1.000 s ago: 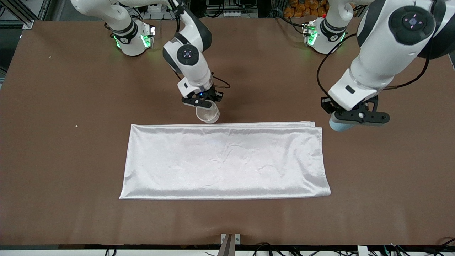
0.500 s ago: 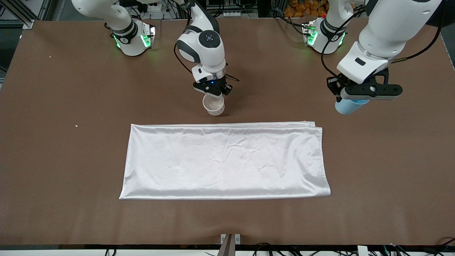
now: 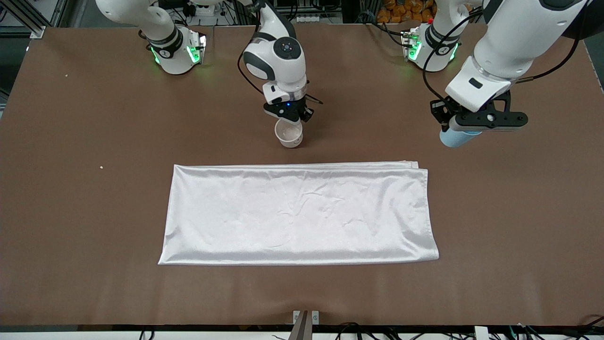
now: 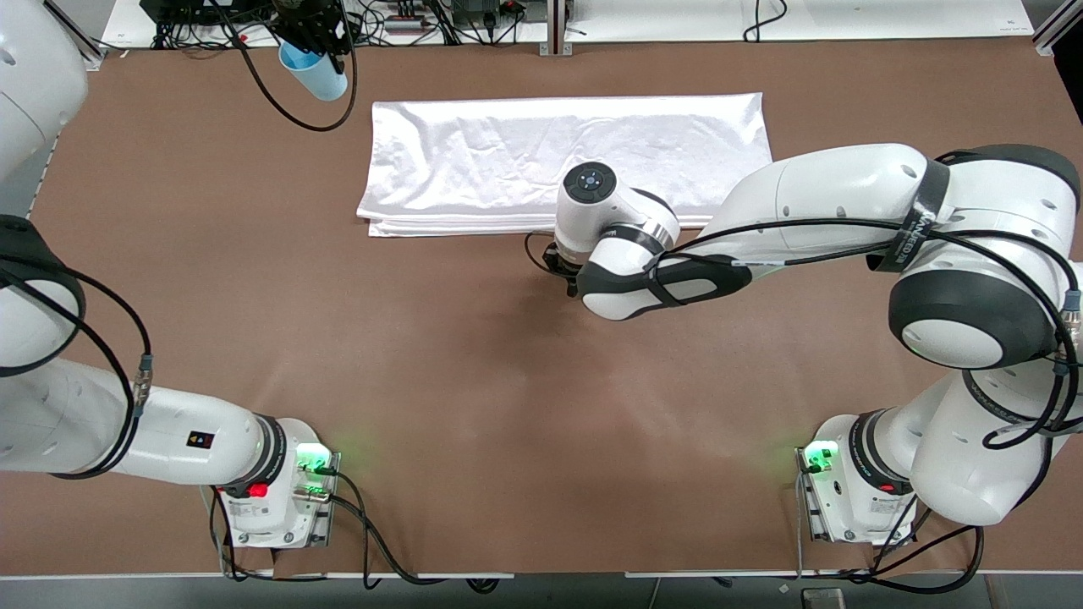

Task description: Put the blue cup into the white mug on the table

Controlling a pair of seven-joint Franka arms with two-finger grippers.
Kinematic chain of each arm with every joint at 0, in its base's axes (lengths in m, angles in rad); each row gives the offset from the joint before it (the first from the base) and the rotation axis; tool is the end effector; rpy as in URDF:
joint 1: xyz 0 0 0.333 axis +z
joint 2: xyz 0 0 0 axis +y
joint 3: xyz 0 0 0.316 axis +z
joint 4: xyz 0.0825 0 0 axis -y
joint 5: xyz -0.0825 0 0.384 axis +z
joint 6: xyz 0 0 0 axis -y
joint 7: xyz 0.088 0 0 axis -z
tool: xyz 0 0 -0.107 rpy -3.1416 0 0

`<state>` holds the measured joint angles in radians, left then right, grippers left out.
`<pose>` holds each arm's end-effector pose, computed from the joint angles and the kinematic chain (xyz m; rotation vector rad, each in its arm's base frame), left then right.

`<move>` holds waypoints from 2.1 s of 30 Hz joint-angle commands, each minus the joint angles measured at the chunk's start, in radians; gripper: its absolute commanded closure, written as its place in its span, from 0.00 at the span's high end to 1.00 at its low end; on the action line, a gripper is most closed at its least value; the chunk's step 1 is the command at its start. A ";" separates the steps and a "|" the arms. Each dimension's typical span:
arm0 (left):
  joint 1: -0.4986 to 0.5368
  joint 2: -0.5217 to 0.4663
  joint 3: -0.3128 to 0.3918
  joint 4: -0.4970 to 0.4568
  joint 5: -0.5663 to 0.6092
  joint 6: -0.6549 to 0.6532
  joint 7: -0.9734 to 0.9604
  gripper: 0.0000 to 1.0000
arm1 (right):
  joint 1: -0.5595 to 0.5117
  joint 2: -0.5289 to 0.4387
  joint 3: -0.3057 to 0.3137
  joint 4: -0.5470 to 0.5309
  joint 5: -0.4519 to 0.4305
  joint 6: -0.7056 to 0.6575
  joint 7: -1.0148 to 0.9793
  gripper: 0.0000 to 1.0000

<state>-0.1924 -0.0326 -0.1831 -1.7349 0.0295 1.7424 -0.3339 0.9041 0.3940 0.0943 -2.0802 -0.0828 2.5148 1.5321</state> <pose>0.5177 -0.2027 0.5793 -3.1206 0.0719 -0.0769 0.3210 0.4978 0.2402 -3.0169 0.7313 -0.0409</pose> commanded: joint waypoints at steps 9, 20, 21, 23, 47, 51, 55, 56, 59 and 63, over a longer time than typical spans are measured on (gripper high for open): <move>0.011 -0.055 -0.004 -0.058 -0.025 0.002 -0.010 0.00 | 0.007 0.000 -0.005 0.005 -0.025 -0.007 0.109 1.00; 0.011 -0.053 -0.004 -0.051 -0.029 0.002 -0.007 0.00 | 0.001 -0.066 -0.005 0.029 -0.025 -0.102 0.137 1.00; 0.010 -0.055 -0.006 -0.051 -0.034 0.003 -0.007 0.00 | -0.001 -0.073 -0.007 0.035 -0.025 -0.119 0.128 1.00; 0.008 -0.055 -0.007 -0.051 -0.045 0.003 -0.007 0.00 | -0.008 -0.083 -0.008 0.038 -0.025 -0.140 0.097 1.00; 0.002 0.094 -0.351 -0.022 -0.056 0.167 -0.238 0.00 | -0.539 -0.090 -0.008 0.088 -0.006 -0.249 -0.697 1.00; -0.004 0.154 -0.415 -0.020 -0.034 0.229 -0.272 0.00 | -0.620 -0.083 -0.007 0.129 -0.002 -0.310 -0.834 1.00; -0.009 0.223 -0.478 -0.018 0.045 0.279 -0.315 0.00 | -0.712 -0.072 -0.008 0.183 0.031 -0.376 -1.024 1.00; -0.010 0.243 -0.493 -0.018 0.067 0.289 -0.329 0.00 | -0.731 -0.070 -0.008 0.196 0.032 -0.390 -1.074 1.00; -0.013 0.302 -0.539 -0.017 0.137 0.304 -0.361 0.00 | -0.801 -0.063 -0.008 0.233 0.035 -0.438 -1.194 1.00; -0.013 0.384 -0.602 -0.015 0.243 0.306 -0.418 0.00 | -0.838 -0.061 -0.010 0.255 0.034 -0.456 -1.270 1.00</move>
<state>-0.2089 0.2468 -0.7132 -1.7748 0.1539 2.0364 -0.6753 0.1211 0.3116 0.0686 -1.8790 -0.0658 2.0991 0.3717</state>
